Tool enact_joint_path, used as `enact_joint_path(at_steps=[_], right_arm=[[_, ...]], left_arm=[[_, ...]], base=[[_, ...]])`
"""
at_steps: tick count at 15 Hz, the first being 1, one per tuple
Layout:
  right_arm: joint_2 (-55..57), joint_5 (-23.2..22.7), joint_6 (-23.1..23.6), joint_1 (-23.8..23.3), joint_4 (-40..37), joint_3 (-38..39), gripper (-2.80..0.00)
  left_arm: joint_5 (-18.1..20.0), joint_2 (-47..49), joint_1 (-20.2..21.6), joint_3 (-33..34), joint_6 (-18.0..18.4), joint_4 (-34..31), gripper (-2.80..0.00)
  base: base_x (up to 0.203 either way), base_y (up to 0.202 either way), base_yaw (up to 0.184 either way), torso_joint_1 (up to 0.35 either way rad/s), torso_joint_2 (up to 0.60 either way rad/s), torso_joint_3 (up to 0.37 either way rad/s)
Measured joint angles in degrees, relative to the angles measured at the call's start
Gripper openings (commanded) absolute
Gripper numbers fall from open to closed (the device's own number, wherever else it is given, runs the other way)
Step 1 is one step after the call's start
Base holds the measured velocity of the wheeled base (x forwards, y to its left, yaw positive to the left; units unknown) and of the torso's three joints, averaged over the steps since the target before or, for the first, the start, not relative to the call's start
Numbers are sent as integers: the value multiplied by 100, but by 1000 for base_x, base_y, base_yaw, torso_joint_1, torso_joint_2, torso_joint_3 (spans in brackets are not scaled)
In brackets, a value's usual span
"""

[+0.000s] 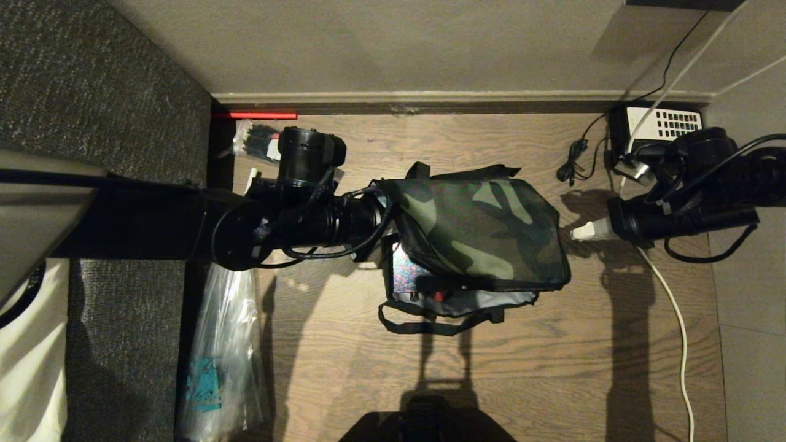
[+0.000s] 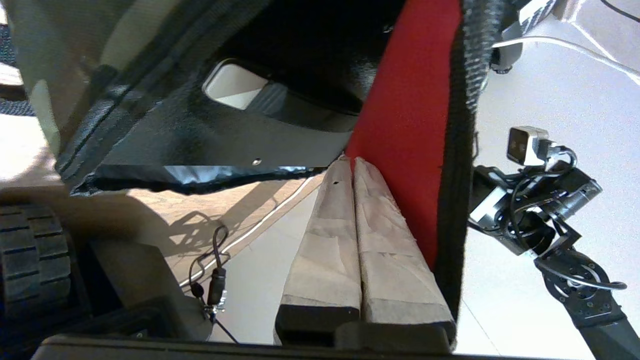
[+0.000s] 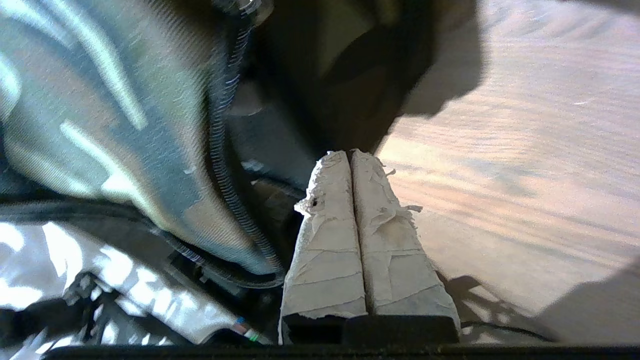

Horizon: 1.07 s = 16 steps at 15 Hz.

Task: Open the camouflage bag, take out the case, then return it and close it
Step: Open the top of the storage box

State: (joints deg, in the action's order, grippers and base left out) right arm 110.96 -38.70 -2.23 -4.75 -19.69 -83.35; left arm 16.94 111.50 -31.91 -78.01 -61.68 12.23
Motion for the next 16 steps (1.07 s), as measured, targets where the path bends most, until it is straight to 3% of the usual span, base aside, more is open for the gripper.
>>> enact_joint_path(at_steps=[8, 16], right_arm=[[-63, -174, -40, 423, -206, 7, -280], [-60, -136, 53, 457, -453, 52, -280]], left_arm=[[2, 20, 28, -151, -2, -10, -280], [9, 55, 77, -472, -7, -34, -280]], base=[[0, 0, 0, 0, 0, 0], [0, 0, 0, 0, 0, 0]])
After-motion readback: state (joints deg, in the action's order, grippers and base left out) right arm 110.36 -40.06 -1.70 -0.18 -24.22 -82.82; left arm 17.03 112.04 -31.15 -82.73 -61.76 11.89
